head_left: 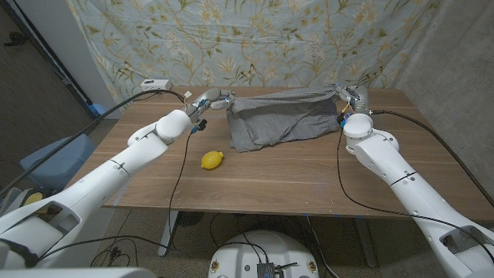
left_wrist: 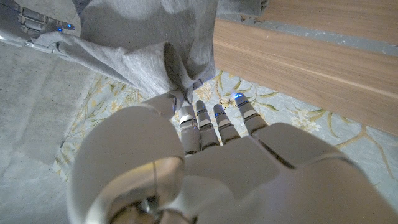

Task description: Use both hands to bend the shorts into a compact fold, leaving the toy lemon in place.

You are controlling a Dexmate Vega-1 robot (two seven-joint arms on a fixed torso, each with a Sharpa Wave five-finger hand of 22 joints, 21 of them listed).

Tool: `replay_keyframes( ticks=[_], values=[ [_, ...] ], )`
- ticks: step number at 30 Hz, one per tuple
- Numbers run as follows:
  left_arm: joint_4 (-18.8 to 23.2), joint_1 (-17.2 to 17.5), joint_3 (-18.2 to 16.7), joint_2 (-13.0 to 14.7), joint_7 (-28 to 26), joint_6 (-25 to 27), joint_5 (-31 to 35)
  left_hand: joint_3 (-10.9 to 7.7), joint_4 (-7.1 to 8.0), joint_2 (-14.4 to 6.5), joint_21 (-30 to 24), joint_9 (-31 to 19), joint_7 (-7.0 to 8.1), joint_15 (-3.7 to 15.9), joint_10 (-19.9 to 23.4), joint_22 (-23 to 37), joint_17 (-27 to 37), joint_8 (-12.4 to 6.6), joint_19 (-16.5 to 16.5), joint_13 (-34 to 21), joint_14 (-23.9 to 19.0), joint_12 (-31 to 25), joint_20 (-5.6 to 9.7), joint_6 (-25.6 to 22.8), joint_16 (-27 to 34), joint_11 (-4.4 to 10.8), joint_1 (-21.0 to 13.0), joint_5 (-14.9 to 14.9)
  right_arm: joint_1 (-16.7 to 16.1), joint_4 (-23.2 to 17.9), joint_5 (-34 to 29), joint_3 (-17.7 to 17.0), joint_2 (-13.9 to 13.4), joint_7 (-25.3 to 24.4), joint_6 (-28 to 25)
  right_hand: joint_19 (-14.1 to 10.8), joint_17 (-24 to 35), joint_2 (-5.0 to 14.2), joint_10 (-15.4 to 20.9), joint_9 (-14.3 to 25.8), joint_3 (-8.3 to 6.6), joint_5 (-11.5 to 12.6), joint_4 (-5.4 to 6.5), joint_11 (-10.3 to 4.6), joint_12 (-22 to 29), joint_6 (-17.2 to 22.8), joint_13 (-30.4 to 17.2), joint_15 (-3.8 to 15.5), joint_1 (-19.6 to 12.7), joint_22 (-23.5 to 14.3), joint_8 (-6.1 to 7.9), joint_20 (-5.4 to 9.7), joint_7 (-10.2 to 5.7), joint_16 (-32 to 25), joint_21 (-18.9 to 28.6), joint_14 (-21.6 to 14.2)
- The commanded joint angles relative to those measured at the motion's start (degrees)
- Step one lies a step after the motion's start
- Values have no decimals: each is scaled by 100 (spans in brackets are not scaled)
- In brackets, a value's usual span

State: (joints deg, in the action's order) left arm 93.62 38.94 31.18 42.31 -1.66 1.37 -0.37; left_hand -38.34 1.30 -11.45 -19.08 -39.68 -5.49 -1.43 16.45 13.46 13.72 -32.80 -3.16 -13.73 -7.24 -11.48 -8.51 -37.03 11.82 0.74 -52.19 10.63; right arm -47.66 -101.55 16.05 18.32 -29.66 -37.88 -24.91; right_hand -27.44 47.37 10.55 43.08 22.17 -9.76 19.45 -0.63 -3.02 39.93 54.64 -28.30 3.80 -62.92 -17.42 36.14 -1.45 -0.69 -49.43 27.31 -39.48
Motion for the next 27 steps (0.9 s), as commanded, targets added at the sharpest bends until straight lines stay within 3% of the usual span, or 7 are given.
replay_keyframes(
  ticks=[1,9,13,16,19,21,27],
  values=[
    [56,-194,319,-34,-560,711,890,23,-31,5,-51,-197,-61,-26,26,27,28,-1134,32,-18,-24,-36,-34,-94,57,3,-52,59,520,482,-22,396,-15,175,-101,-70,10,17,-32,-24,-23,6,-46,33,-15,43,-26,685,-75,-20,-22,3,47,-63,55,19],
    [214,-142,490,-95,-1095,1297,1600,97,-86,57,-87,-122,79,-4,130,37,11,-1101,25,-19,-116,-88,-68,11,102,66,-44,76,751,740,46,548,20,403,-8,-108,-11,74,-140,-171,-81,-83,-51,131,-66,-159,19,612,-109,-3,-203,-13,103,-123,140,94],
    [297,-120,580,-144,-1291,1683,1930,161,-169,83,-119,25,116,9,155,44,-34,-858,38,-19,-144,-106,-97,472,101,83,-35,106,801,821,230,541,-34,697,81,2,-165,125,-463,-420,-301,-269,136,377,-354,-729,228,458,-22,41,-607,-82,91,-54,205,293],
    [327,-126,695,-182,-1417,2008,2231,267,-161,131,-152,301,55,4,138,45,-119,-442,59,-16,-158,-121,-104,943,71,92,91,121,898,815,323,636,-236,1091,-67,269,-521,44,-938,-616,-442,-451,289,476,-704,-1334,414,350,138,91,-1029,-156,35,265,186,497],
    [337,-138,774,-210,-1491,2211,2432,469,-148,227,-182,621,157,19,115,36,-211,-13,79,-9,-187,-154,-97,1277,36,106,313,111,978,819,403,710,-394,1421,-147,761,-851,-117,-1320,-803,-340,-681,474,521,-1025,-2019,602,173,525,164,-1519,-338,-89,619,67,913],
    [354,-137,810,-243,-1553,2353,2547,638,-135,299,-199,836,254,13,93,26,-247,294,91,0,-197,-176,-109,1534,19,116,490,78,993,851,510,697,-436,1587,-120,1106,-1127,-319,-1703,-929,-79,-820,674,549,-1301,-2459,746,19,1045,243,-1879,-449,-46,892,-34,1201],
    [389,-125,994,-389,-1943,2838,3095,862,-116,406,-235,1112,307,8,64,11,-273,663,62,16,-304,-205,-114,1790,35,133,730,14,1045,883,604,734,-528,1739,-171,1706,-1553,-482,-2179,-1017,192,-816,788,620,-1640,-2852,920,-189,1567,368,-2245,-599,-64,1448,-252,1871]
  ],
)
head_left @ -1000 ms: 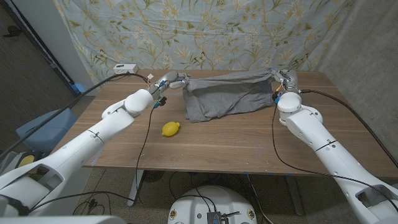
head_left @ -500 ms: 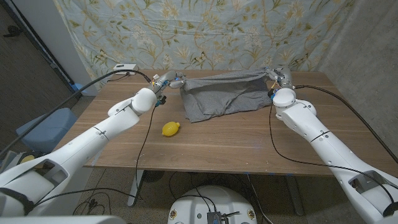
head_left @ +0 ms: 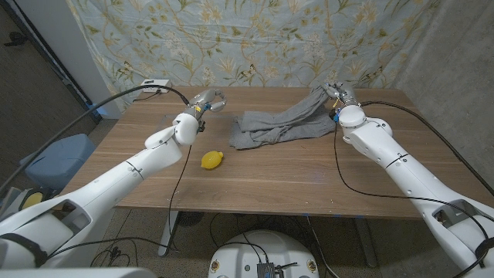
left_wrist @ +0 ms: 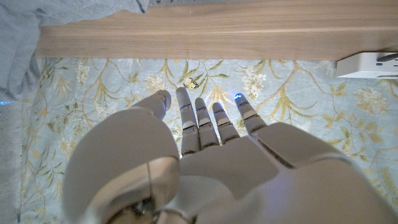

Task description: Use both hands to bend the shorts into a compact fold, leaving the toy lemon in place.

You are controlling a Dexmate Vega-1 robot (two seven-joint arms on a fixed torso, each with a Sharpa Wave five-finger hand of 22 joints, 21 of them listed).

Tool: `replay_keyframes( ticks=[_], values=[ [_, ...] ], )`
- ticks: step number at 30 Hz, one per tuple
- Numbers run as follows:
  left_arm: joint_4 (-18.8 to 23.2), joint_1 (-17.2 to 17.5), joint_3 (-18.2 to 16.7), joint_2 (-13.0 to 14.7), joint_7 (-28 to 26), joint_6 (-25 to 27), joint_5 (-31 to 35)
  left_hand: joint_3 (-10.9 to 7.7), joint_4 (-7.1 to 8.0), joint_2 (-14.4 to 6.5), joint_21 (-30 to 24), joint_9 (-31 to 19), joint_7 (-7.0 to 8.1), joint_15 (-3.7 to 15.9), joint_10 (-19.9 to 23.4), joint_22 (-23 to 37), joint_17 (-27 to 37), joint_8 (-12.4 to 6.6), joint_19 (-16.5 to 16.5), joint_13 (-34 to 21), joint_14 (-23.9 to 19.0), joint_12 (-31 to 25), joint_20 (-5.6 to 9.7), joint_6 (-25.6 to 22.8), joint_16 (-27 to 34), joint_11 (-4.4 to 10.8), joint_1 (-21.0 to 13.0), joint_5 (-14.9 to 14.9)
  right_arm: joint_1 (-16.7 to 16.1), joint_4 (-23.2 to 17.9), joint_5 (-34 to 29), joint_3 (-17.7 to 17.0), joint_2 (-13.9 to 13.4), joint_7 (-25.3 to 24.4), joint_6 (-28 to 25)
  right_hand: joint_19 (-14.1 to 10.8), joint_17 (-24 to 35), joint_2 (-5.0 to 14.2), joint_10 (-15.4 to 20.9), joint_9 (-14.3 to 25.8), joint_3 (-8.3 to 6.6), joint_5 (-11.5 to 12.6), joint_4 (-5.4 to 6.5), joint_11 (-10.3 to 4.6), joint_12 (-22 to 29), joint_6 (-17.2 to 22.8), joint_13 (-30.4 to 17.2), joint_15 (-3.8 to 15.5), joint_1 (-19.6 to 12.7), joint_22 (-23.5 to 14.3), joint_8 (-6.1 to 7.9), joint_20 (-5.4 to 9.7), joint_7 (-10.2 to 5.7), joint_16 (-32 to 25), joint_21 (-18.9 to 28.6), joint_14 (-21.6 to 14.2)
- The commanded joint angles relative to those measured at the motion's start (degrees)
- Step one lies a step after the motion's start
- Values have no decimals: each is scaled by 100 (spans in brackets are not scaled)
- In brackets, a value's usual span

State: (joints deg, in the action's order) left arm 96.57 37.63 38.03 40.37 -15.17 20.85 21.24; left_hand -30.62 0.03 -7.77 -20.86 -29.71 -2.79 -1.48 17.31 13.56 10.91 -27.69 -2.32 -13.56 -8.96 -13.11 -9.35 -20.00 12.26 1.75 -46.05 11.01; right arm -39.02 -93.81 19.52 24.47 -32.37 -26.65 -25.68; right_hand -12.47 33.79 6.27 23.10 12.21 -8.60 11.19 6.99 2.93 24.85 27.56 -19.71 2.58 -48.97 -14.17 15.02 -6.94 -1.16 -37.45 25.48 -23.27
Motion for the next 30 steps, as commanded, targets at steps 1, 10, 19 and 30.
replay_keyframes(
  ticks=[1,10,19,30],
  values=[
    [104,15,318,-208,-622,909,962,100,-1,44,-85,154,43,25,-10,-2,0,184,-86,2,-154,-52,4,74,-9,36,128,-25,182,108,278,112,-259,614,-110,251,-236,-55,-234,-25,85,14,26,28,-164,-171,75,-87,196,54,-157,-48,-23,306,-86,302],
    [272,49,286,33,-95,329,624,281,40,183,-137,441,130,59,-61,-29,-6,484,-170,27,-260,-56,39,141,-23,31,411,-72,105,-50,196,173,-510,644,-101,343,-531,-6,-536,-44,86,34,-20,83,-365,-384,175,-179,282,137,-303,-119,0,739,-123,739],
    [375,71,245,212,607,-102,223,772,162,621,-53,913,255,-20,-377,-78,6,1103,42,72,-133,32,9,628,-88,-42,1063,-124,102,-552,-473,566,-917,475,-823,247,-739,18,-751,-50,-11,39,-198,33,-488,-563,243,-209,120,191,-374,-79,-49,1070,-85,1053],
    [375,68,227,381,1292,-571,-155,993,196,791,16,1248,297,-216,-863,-106,4,1542,177,105,135,164,-83,1096,-154,-136,1383,-86,177,-972,-1147,987,-972,208,-2083,236,-900,-52,-1075,-52,57,5,-204,-72,-650,-963,312,-265,272,244,-463,-51,-139,1356,-86,1283]
  ],
)
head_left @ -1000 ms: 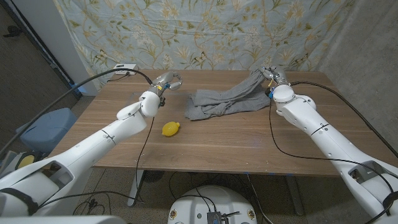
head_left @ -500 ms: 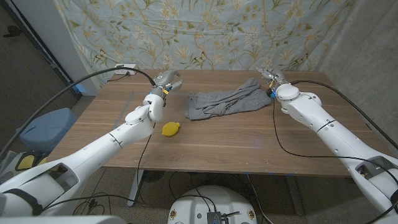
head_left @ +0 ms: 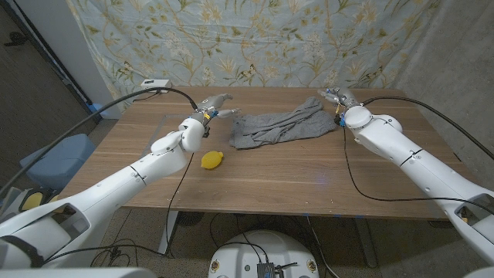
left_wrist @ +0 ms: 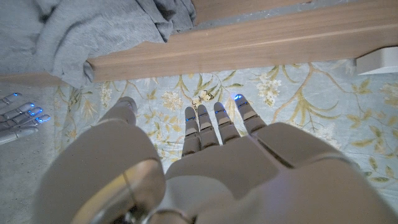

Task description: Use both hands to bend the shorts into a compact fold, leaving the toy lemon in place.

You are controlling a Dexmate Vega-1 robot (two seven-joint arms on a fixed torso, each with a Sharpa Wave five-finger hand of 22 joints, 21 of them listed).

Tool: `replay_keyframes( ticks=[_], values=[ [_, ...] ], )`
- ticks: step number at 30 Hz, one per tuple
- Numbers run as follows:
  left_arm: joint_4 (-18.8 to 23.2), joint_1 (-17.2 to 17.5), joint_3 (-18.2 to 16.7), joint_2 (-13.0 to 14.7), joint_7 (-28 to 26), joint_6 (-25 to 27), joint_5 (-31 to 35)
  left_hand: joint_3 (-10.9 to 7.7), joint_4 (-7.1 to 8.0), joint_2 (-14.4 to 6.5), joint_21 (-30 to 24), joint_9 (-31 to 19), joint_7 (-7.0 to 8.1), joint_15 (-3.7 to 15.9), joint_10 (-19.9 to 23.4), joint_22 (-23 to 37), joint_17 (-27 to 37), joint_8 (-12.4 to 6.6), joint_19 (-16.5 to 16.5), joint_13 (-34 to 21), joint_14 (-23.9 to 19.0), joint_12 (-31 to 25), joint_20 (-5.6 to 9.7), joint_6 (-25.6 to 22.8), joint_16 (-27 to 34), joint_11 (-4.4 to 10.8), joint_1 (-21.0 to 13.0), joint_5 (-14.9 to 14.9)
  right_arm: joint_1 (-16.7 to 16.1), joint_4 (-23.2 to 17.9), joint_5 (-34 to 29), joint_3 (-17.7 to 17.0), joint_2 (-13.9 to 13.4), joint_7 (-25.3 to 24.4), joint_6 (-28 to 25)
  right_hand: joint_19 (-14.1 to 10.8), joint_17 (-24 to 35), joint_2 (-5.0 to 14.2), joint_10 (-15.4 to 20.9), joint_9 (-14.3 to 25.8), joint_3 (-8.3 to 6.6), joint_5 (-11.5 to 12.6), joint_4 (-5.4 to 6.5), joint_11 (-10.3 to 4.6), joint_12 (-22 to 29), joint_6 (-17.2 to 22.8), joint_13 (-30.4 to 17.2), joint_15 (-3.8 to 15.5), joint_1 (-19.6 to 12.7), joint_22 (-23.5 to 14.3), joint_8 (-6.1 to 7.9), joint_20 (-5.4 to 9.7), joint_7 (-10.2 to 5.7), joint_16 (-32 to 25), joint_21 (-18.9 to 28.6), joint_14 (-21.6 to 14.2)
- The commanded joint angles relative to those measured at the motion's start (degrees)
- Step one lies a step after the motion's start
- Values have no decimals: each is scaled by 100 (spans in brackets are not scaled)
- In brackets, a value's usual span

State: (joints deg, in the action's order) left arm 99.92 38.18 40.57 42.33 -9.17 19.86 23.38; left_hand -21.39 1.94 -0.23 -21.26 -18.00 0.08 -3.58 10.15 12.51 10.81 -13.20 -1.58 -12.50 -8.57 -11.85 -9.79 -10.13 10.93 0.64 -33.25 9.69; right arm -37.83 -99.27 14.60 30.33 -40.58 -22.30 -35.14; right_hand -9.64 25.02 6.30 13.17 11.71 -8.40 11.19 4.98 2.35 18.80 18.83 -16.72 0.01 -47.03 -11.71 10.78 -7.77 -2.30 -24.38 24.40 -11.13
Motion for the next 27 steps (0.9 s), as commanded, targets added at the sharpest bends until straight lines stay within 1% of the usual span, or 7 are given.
replay_keyframes(
  ticks=[1,4,6,7,11,16,27],
  values=[
    [28,21,-35,200,725,-528,-402,85,7,47,61,102,27,-15,-201,-2,14,118,112,1,139,51,-40,137,-32,-40,126,48,61,-442,-699,424,-137,-256,-1230,-51,-32,-64,-85,-3,47,2,0,-14,-48,-131,17,-5,96,1,-47,32,-34,68,23,87],
    [-104,91,-129,189,761,-818,-673,122,30,49,102,176,89,-24,-317,-8,17,188,201,10,268,69,-67,236,-55,-75,205,52,82,-478,-805,501,-105,-291,-1497,-112,-55,-89,-103,-4,76,-3,10,-17,-61,-179,30,-9,148,11,-44,40,-39,90,43,70],
    [-220,108,-172,169,821,-979,-848,139,97,-32,151,256,99,-40,-415,-14,25,219,307,21,414,75,-154,261,-67,-109,325,58,100,-484,-850,538,-64,-307,-1671,-178,-76,-111,-112,-4,104,-7,20,-38,-70,-216,41,-26,197,20,-41,22,-46,109,64,51],
    [-264,120,-188,158,832,-1034,-909,139,115,-70,180,299,150,-32,-448,-18,22,236,368,28,498,71,-155,287,-78,-120,364,60,111,-484,-871,566,-61,-293,-1725,-198,-85,-121,-118,-5,115,-8,24,-40,-75,-230,45,-24,216,24,-39,14,-45,116,70,44],
    [-381,112,-126,138,895,-1099,-906,130,111,-155,260,435,326,3,-620,-36,-9,228,519,58,743,84,-147,222,-99,38,422,63,202,-458,-902,689,12,-205,-2058,-359,-136,-164,-138,-7,185,-10,62,-35,-100,-311,74,-84,354,45,-29,-7,-53,120,119,-103],
    [-492,62,-8,102,967,-1116,-792,124,117,-222,304,531,494,42,-697,-51,-26,226,584,84,844,79,-136,160,-83,137,478,59,278,-430,-892,780,53,-91,-2257,-369,-174,-200,-192,-8,244,-10,95,-45,-140,-441,96,-121,469,59,-46,-28,-56,169,109,-87],
    [-669,-10,96,46,1059,-1243,-702,132,129,-257,321,594,528,105,-690,-59,-35,254,595,102,872,57,-107,202,-67,107,536,53,743,-224,-970,1310,70,355,-2801,-215,-255,-266,-311,-13,371,-8,166,-54,-230,-703,144,-144,723,85,-54,-51,-106,323,13,82]
  ],
)
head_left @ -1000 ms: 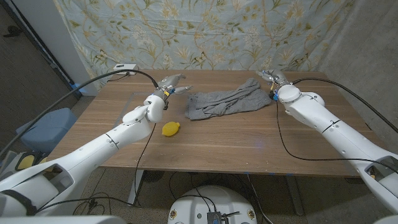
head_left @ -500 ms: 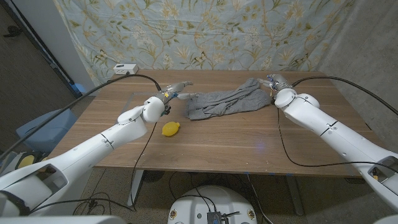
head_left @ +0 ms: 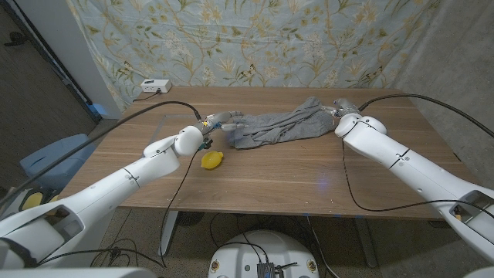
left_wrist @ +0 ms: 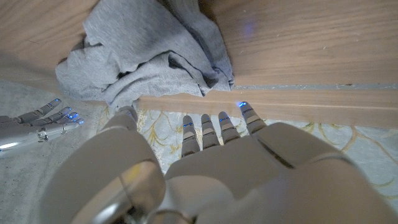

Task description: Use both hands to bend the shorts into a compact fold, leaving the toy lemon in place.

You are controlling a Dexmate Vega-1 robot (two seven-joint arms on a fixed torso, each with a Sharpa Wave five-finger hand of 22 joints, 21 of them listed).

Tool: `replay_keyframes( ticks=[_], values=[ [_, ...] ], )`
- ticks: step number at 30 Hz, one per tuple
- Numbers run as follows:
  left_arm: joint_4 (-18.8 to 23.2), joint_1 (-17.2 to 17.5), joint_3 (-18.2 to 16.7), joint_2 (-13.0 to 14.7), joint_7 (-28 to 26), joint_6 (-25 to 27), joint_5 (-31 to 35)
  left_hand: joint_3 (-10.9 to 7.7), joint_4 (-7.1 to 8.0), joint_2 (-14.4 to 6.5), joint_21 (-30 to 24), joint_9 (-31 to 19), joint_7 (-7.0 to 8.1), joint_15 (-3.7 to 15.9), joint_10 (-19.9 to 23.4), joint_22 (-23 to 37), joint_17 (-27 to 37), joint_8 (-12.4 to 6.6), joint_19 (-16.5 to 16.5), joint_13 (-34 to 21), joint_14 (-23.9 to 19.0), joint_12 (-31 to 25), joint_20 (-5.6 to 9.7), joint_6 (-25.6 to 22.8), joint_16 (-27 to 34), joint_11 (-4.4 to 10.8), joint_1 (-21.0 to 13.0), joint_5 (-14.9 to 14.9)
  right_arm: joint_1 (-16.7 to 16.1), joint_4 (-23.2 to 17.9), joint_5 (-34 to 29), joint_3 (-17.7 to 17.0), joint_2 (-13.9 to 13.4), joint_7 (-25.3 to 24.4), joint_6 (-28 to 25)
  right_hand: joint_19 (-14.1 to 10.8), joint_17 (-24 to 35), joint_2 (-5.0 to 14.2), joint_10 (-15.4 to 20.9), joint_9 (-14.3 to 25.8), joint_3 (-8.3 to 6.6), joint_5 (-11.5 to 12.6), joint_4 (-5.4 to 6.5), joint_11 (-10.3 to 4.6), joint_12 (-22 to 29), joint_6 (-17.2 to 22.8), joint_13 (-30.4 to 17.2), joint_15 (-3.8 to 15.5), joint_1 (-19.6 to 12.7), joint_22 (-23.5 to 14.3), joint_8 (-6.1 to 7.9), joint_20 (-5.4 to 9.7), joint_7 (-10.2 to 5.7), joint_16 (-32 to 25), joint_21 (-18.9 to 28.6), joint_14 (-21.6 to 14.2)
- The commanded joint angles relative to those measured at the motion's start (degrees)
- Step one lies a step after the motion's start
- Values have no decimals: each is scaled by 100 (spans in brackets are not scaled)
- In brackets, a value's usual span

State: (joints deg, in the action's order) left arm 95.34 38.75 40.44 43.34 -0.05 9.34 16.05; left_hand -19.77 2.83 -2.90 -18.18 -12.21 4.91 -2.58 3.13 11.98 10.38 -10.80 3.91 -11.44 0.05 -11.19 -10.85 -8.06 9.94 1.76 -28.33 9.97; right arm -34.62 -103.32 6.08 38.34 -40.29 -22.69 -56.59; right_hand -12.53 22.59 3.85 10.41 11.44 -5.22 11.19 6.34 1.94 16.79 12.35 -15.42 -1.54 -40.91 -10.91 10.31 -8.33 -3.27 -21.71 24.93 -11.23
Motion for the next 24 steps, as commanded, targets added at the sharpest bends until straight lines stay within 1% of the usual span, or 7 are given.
replay_keyframes(
  ticks=[1,5,11,15,18,21,24],
  values=[
    [-224,-70,111,-58,155,-203,28,-30,40,7,14,18,38,7,6,-7,8,16,47,-3,10,-8,-6,-2,32,-14,47,26,475,211,-134,574,45,434,-706,103,-21,-26,-36,13,65,-7,35,-13,-34,-68,18,11,135,8,-3,2,-10,78,-56,127],
    [-254,-69,110,-66,136,-250,39,-31,39,-8,16,39,34,35,1,-9,4,20,41,3,6,-12,3,5,40,-23,60,25,722,369,-231,872,113,556,-994,196,-55,-47,-38,10,115,-1,61,-16,-55,-49,38,62,238,16,38,28,40,147,-111,216],
    [-262,-62,97,-74,133,-266,40,-41,32,-37,20,65,0,45,20,-12,-3,18,36,10,-6,-27,0,-1,50,-38,68,25,1008,551,-310,1253,105,839,-1077,252,-85,-68,29,7,158,8,75,-12,-43,21,54,68,320,20,80,46,86,190,-150,244],
    [-285,-67,92,-83,134,-296,32,-48,24,-55,21,79,-19,57,20,-14,-8,16,30,13,-11,-30,1,-7,54,-49,69,26,1162,683,-308,1409,144,1015,-1125,262,-109,-82,82,4,164,21,52,-28,-29,60,62,66,313,22,98,41,100,211,-163,242],
    [-296,-75,95,-88,137,-319,38,-53,18,-67,22,89,-40,50,19,-15,-10,11,26,16,-10,-32,1,-18,54,-53,69,26,1334,798,-343,1615,163,1192,-1184,255,-126,-69,109,3,153,34,30,-29,-24,73,68,70,290,23,105,50,101,218,-167,222],
    [-304,-82,96,-96,142,-335,39,-57,13,-77,23,96,-39,57,12,-16,-12,11,23,18,-14,-31,-5,-22,56,-64,69,25,1451,908,-369,1761,182,1322,-1178,145,-160,-50,87,0,133,57,-11,-24,-43,45,81,95,246,25,97,82,92,227,-137,168],
    [-315,-90,95,-105,134,-346,48,-62,6,-88,25,104,-43,56,14,-17,-15,11,21,20,-13,-35,-14,-22,57,-78,69,25,1575,1006,-427,1939,199,1443,-1173,-95,-232,-43,96,-4,101,97,-104,-32,-62,-8,105,167,144,27,87,114,82,225,-68,-6]
  ],
)
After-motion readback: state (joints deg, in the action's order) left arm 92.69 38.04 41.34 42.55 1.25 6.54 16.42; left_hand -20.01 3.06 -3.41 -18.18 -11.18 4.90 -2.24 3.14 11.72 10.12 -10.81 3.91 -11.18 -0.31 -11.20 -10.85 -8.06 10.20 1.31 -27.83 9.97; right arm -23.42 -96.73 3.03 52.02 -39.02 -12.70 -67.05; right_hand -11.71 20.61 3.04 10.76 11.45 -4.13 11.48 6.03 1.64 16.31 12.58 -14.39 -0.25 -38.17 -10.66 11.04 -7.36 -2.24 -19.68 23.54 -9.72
